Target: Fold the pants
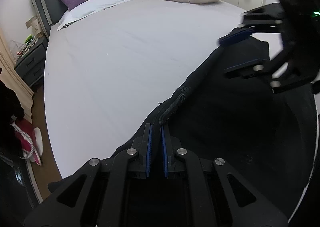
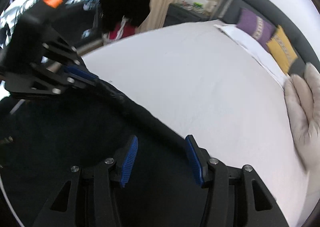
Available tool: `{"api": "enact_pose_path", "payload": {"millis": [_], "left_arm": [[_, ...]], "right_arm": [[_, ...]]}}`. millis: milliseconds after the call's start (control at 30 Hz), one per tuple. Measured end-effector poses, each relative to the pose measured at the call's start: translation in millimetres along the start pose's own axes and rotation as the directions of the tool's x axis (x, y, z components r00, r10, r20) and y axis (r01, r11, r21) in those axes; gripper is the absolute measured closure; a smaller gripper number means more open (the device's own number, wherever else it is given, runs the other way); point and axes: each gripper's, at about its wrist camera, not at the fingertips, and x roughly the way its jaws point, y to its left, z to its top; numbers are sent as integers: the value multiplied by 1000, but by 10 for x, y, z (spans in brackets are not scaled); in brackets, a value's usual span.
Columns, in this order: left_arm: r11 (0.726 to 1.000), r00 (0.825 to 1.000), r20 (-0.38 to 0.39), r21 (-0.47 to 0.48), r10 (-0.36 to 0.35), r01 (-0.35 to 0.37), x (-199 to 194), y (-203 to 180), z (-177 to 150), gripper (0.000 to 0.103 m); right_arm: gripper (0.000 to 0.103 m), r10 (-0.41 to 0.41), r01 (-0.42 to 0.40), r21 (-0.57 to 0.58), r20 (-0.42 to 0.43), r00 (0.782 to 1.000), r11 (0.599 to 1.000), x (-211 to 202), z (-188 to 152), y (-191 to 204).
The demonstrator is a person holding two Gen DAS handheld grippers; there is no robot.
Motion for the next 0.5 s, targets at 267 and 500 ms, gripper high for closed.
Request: {"api": "enact_pose_path", "payload": {"millis": [267, 500], "left_arm": [[1000, 999, 31, -20, -18, 18, -153, -26, -282, 95], [999, 998, 49, -43, -27, 29, -220, -64, -379, 95]], "right_arm": [[72, 11, -23, -85, -143, 990, 996, 441, 192, -3], [97, 33, -28, 42, -134, 990, 999, 364, 228, -86]]}}
